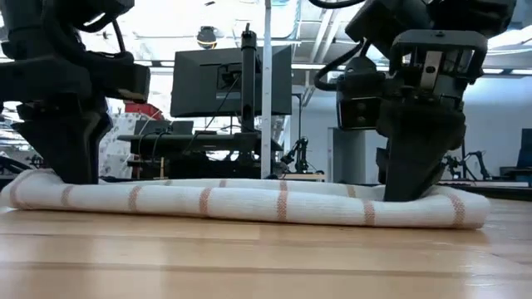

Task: Roll towel
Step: Roll the white towel

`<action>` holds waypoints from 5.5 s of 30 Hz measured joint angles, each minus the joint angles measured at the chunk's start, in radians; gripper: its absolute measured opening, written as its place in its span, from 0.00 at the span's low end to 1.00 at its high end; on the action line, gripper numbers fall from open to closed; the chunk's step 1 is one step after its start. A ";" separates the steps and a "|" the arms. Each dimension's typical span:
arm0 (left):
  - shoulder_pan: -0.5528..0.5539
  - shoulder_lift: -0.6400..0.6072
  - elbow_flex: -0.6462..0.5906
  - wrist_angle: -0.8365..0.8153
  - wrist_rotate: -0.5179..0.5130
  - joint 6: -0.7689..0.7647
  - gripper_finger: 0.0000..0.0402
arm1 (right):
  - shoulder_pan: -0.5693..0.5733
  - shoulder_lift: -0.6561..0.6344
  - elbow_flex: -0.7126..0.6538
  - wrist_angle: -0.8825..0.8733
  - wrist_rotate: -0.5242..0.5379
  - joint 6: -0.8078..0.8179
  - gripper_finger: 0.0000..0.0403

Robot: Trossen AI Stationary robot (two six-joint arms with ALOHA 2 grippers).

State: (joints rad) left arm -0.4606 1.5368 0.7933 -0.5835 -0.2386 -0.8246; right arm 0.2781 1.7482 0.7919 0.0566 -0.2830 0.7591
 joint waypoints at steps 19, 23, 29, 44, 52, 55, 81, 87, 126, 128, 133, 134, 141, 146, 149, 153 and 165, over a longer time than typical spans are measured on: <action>0.085 0.000 0.396 -0.007 0.001 0.404 0.27 | -0.037 -0.355 0.029 0.102 -0.005 -0.054 0.20; 0.104 0.000 0.512 -0.171 0.020 0.450 0.30 | -0.010 -0.393 0.089 0.019 -0.005 -0.157 0.24; 0.067 0.000 0.636 -0.300 -0.005 0.482 0.37 | 0.121 -0.401 0.232 -0.287 0.164 -0.300 0.36; 0.090 0.092 0.628 -0.246 -0.131 0.339 0.39 | 0.277 -0.345 0.267 -0.601 0.811 0.071 0.48; 0.209 0.288 0.627 -0.113 -0.131 0.381 0.39 | 0.220 -0.184 0.267 -0.589 0.761 0.483 0.43; 0.253 0.356 0.627 -0.046 -0.129 0.444 0.39 | 0.217 -0.117 0.267 -0.585 0.752 0.585 0.43; 0.402 0.528 0.627 0.111 0.047 0.804 0.39 | 0.182 0.067 0.267 -0.545 0.701 0.947 0.42; 0.405 0.528 0.627 0.107 0.049 0.806 0.39 | 0.157 0.067 0.267 -0.541 0.702 0.998 0.42; 0.425 0.544 0.618 0.185 0.171 0.831 0.39 | 0.152 0.072 0.267 -0.546 0.699 0.993 0.42; 0.428 0.544 0.618 0.185 0.171 0.831 0.39 | 0.156 0.072 0.267 -0.538 0.696 0.995 0.42; 0.430 0.544 0.618 0.182 0.171 0.832 0.39 | 0.177 0.072 0.267 -0.523 0.674 0.996 0.42; 0.430 0.544 0.618 0.182 0.171 0.837 0.39 | 0.181 0.072 0.267 -0.521 0.674 0.999 0.42; 0.430 0.544 0.618 0.181 0.171 0.847 0.39 | 0.192 0.072 0.267 -0.530 0.673 1.024 0.42; 0.430 0.544 0.618 0.180 0.171 0.847 0.39 | 0.186 0.072 0.267 -0.498 0.660 1.024 0.42; 0.430 0.544 0.618 0.179 0.171 0.846 0.39 | 0.199 0.072 0.267 -0.469 0.652 1.024 0.42; 0.430 0.544 0.618 0.179 0.171 0.842 0.39 | 0.208 0.072 0.267 -0.482 0.652 1.021 0.42; 0.427 0.507 0.649 0.094 0.169 0.881 0.39 | 0.184 -0.002 0.292 -0.517 0.649 0.695 0.42</action>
State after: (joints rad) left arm -0.0337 2.0433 1.4426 -0.4900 -0.0692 0.0562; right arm 0.4619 1.7460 1.0834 -0.4604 0.3656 1.4536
